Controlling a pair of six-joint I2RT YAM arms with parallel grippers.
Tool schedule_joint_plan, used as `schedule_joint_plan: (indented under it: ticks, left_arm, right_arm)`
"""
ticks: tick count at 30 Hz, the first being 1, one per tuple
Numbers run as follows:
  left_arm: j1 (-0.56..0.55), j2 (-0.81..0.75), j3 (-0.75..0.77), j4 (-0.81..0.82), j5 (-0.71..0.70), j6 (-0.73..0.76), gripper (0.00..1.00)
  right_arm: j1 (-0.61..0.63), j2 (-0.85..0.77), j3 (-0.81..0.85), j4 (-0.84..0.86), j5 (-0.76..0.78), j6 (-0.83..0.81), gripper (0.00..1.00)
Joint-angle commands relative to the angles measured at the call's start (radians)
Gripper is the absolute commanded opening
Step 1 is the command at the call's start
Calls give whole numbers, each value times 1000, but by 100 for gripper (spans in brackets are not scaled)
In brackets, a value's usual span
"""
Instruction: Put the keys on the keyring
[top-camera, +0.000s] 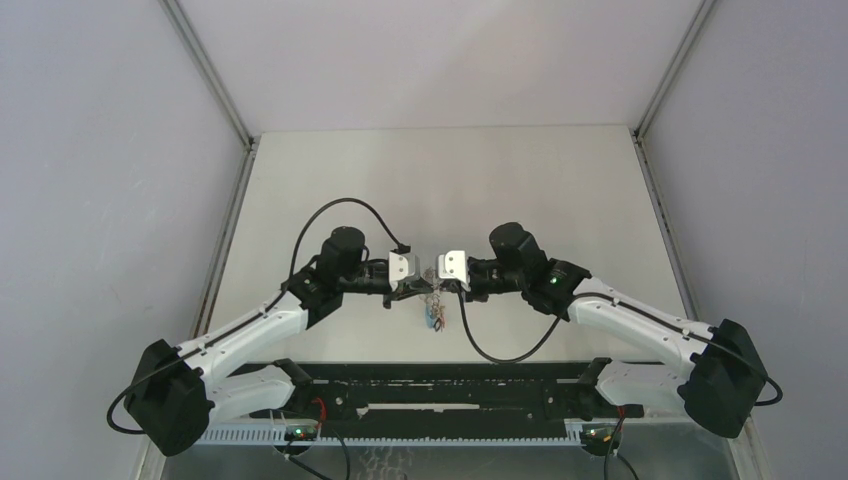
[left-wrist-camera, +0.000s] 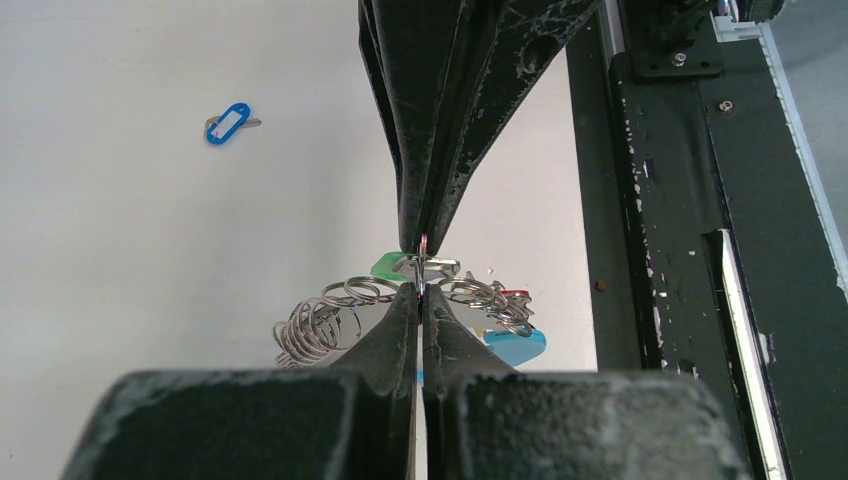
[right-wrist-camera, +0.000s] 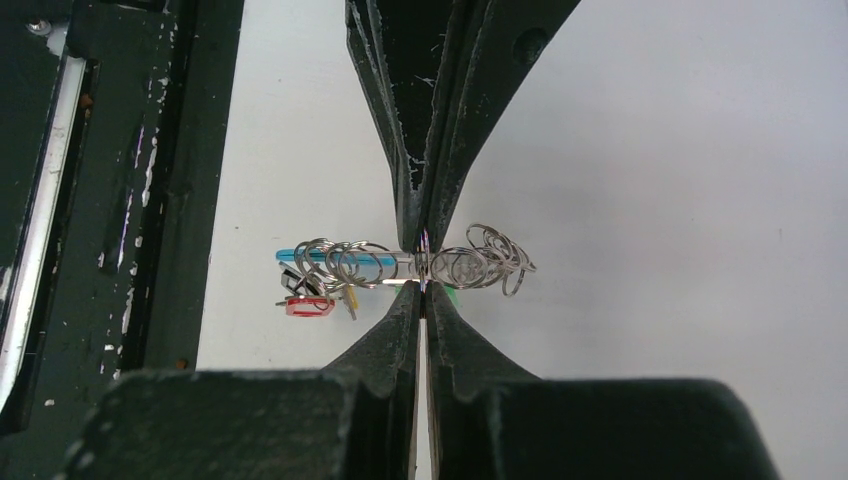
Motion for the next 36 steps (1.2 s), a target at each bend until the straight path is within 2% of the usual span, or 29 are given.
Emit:
schedule_joint_plan:
  ticks: [1, 36]
  left_arm:
    - [-5, -9, -22, 103, 49, -12, 0]
    - [-13, 35, 35, 56, -51, -93, 0]
  right_arm:
    - [9, 3, 52, 81, -32, 32, 0]
    - [64, 63, 124, 19, 67, 3, 0]
